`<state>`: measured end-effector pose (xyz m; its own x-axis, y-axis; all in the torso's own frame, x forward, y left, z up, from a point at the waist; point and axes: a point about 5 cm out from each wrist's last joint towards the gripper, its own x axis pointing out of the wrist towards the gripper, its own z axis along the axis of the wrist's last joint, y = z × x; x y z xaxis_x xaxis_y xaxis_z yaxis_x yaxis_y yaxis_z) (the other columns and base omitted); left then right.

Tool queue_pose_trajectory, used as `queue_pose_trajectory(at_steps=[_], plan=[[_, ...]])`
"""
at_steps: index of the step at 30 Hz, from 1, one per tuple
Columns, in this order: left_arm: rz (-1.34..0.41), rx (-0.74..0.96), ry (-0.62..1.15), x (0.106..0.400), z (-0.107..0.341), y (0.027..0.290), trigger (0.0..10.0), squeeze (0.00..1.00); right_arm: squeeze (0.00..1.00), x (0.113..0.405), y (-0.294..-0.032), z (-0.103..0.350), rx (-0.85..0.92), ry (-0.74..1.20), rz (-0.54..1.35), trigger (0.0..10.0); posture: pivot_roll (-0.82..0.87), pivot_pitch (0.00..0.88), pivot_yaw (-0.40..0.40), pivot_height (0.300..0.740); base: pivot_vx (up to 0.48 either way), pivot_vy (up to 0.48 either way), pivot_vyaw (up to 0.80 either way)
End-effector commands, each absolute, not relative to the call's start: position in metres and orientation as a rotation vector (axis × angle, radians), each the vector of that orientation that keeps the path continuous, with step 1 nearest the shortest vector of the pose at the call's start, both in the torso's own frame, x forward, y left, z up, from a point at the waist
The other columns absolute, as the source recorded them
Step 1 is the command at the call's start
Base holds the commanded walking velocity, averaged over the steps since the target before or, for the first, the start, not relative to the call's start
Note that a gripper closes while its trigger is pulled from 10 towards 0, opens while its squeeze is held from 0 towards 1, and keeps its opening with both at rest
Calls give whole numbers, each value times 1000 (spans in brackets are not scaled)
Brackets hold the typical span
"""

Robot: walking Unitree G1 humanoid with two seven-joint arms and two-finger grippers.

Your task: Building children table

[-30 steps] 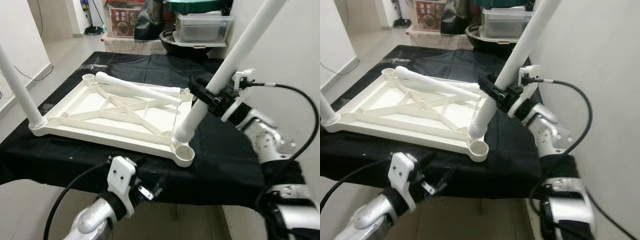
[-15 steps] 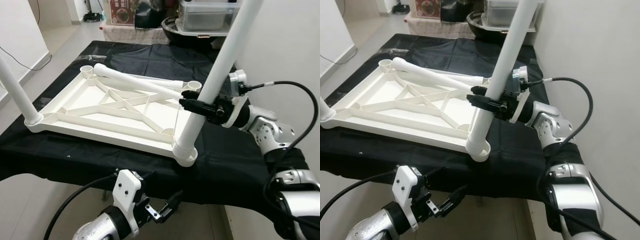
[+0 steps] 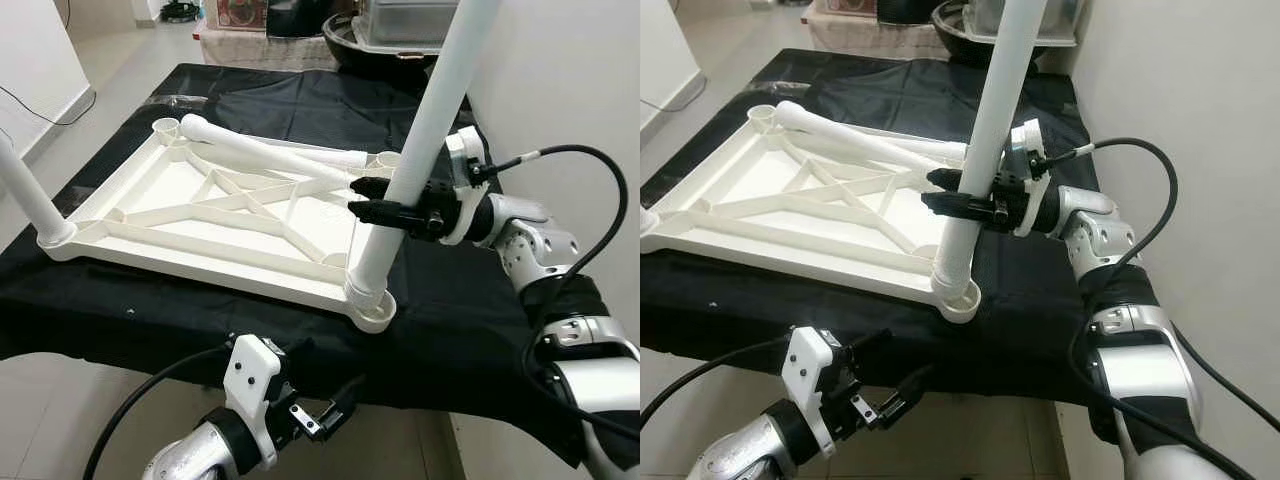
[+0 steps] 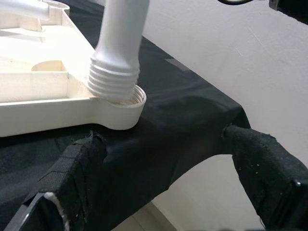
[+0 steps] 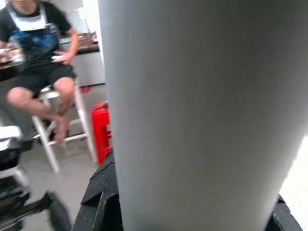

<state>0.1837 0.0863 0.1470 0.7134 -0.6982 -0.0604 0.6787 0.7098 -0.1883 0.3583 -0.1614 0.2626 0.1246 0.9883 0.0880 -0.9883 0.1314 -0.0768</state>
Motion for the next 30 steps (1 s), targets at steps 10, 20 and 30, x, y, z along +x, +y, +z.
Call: queue_pose_trajectory(at_steps=[10,20,30], plan=[[-773,-135,140,186,145,85,10000,0,0,356,-161,237,-66,-22,1440,10000,106,173,-58,740,0,0,0],[-771,-134,136,187,146,85,10000,0,0,358,-158,230,-126,25,1410,10000,104,178,-57,740,0,0,0],[-766,-130,131,189,145,85,10000,0,0,362,-144,220,-164,25,1332,10000,100,171,-57,740,0,0,0]])
